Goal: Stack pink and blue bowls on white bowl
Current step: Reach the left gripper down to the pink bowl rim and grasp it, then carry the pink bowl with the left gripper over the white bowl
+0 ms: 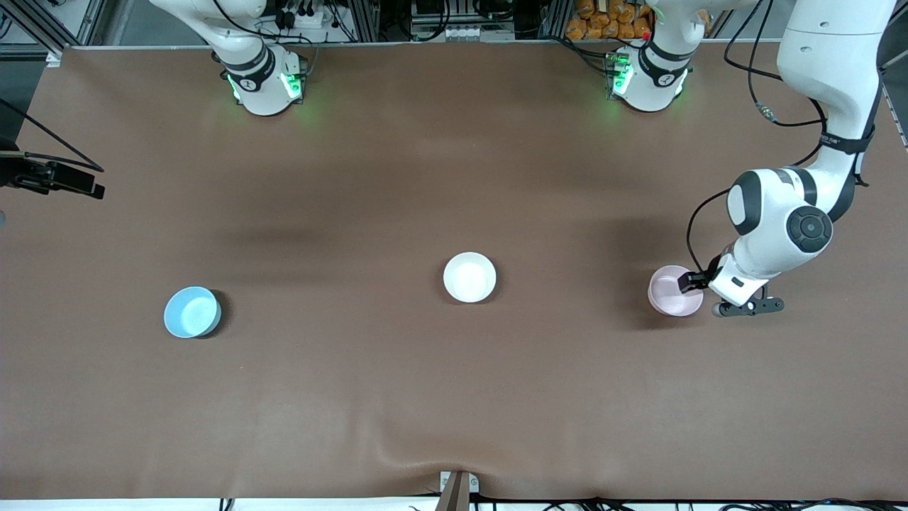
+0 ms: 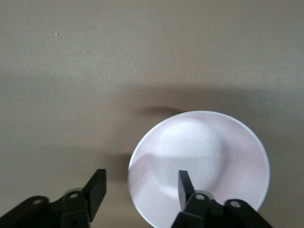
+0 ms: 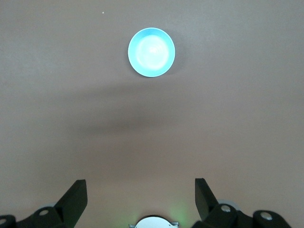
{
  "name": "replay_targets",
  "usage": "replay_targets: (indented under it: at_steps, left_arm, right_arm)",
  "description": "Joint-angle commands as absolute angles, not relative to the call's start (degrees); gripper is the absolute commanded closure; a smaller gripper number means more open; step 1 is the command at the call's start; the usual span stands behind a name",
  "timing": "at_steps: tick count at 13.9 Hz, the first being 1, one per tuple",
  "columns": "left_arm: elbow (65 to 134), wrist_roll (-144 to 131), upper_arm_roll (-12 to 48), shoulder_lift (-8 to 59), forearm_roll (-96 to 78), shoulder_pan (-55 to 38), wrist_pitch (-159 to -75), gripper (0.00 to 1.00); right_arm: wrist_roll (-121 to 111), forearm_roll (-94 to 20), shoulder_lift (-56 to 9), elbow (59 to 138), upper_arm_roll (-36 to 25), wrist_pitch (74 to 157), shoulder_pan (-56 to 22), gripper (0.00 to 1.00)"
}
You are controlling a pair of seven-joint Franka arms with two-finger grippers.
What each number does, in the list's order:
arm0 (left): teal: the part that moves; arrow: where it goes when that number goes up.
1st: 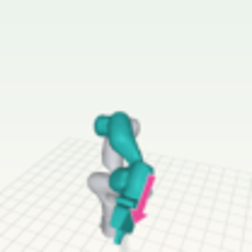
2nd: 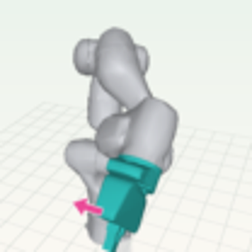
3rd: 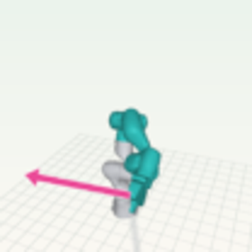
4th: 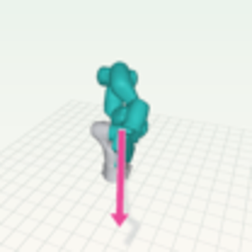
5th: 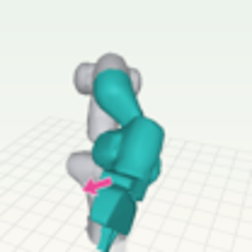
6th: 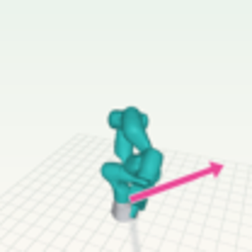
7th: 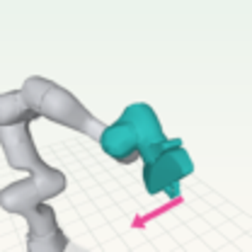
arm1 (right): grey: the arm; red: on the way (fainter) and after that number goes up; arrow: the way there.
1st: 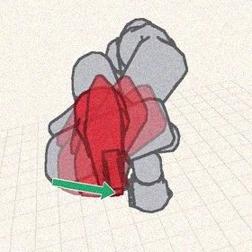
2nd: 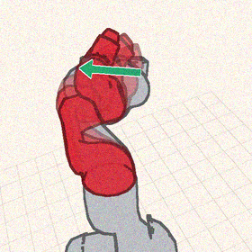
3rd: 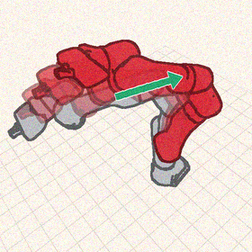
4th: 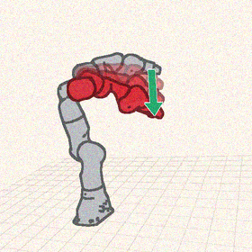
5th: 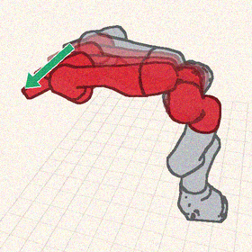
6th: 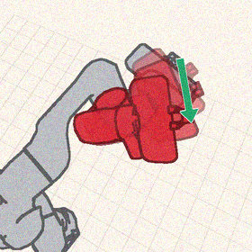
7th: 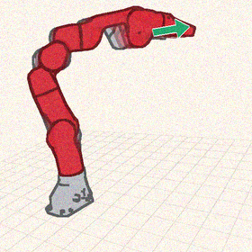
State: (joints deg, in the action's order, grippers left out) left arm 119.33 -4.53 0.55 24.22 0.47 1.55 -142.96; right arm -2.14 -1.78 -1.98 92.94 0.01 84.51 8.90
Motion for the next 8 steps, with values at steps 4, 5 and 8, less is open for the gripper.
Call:
replay_targets:
  at_steps: [4,5,8]
  left_arm:
    - [118.74,-3.96,0.62,26.19,0.44,2.64,-143.79,0.82]
    - [118.57,-3.78,0.7,26.63,0.44,2.55,-143.88,1.0]
    - [118.48,-3.43,0.79,26.02,0.44,2.72,-143.88,1.0]
  right_arm:
    - [-1.41,-1.49,-1.93,92.2,0.35,83.23,9.05,0.0]
    - [-1.41,-1.49,-1.93,92.2,0.35,82.97,8.97,0.0]
    - [-1.41,-1.58,-1.93,92.2,0.35,82.97,9.05,0.0]
